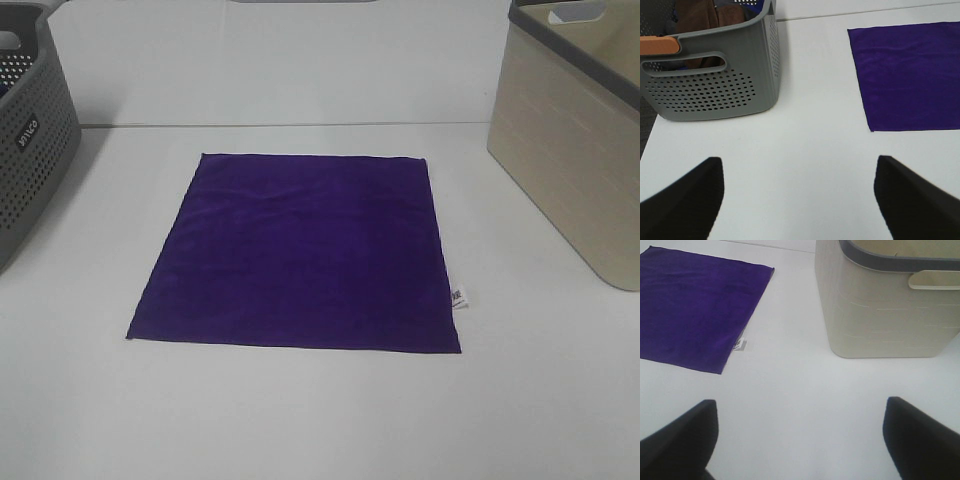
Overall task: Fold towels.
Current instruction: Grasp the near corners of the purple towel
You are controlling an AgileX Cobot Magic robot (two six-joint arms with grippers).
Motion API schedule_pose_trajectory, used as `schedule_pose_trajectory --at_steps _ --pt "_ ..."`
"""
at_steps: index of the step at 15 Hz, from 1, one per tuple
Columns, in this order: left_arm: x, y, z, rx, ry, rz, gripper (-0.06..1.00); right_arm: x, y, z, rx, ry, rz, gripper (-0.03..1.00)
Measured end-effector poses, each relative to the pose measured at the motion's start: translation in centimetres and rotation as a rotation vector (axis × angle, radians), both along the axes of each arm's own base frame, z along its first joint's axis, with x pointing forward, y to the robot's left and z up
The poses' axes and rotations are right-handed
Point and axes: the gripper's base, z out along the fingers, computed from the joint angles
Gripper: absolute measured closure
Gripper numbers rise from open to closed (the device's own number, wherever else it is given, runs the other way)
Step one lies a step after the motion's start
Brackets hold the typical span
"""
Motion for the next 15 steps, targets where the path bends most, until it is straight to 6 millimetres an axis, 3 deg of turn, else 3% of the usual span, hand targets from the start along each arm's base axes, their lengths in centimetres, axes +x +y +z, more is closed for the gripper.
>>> schedule_pose_trajectory --at_steps 6,10,13,15 --pt "0.00 0.00 0.00 0.000 0.000 0.000 0.18 0.00 0.00 0.00 0.000 0.000 0.000 0.10" --pt "0.00 0.03 0.00 0.003 0.000 0.002 -0.01 0.00 -0.03 0.00 -0.003 -0.001 -0.002 0.10" --pt "0.00 0.03 0.00 0.003 0.000 0.002 -0.04 0.04 -0.03 0.00 -0.004 0.001 -0.002 0.08" --pt "0.00 0.04 0.00 0.004 0.000 0.003 -0.04 0.04 -0.03 0.00 -0.004 0.001 -0.002 0.00"
